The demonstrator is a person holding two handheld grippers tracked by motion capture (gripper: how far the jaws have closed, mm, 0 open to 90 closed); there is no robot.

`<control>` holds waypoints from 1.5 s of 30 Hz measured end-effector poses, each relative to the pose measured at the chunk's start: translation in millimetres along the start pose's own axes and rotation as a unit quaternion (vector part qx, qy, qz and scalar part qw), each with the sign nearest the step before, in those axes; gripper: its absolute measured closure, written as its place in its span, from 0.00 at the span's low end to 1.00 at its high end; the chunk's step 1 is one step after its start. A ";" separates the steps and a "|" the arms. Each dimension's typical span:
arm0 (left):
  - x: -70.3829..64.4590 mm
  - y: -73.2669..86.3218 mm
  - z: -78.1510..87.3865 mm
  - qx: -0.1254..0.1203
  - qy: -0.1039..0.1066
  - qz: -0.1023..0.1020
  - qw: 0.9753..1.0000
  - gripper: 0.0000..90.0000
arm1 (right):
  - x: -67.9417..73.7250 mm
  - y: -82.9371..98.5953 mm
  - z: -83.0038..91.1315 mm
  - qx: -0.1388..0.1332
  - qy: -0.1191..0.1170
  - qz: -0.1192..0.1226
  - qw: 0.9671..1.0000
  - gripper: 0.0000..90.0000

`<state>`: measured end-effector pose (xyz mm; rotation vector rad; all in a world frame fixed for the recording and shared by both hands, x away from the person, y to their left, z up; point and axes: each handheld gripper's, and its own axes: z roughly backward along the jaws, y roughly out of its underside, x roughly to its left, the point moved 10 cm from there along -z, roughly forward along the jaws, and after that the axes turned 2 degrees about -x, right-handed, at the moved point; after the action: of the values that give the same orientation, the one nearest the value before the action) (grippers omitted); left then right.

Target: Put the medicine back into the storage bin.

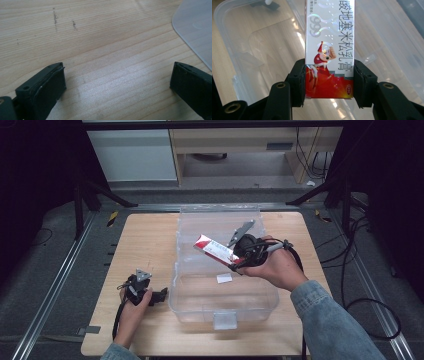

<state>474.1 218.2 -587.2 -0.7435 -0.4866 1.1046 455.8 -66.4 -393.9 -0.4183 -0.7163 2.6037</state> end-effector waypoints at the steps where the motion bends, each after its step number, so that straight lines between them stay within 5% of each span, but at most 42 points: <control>1: 0.0 0.1 0.1 0.000 0.000 0.000 1.000 0.00 | 5.4 -2.6 -3.5 0.000 -0.007 0.008 1.000 0.57; 25: -0.3 0.6 0.6 0.000 0.002 -0.001 1.000 0.00 | 42.4 -9.7 -37.1 0.028 -0.057 0.064 0.996 0.57; 45: -0.3 0.7 0.8 0.000 0.003 -0.002 1.000 0.00 | 63.9 0.2 -53.1 0.050 -0.102 0.116 0.987 0.57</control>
<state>473.0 218.4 -587.3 -0.7454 -0.4834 1.0981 420.3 -15.3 -449.0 -0.2175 -0.6301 2.9201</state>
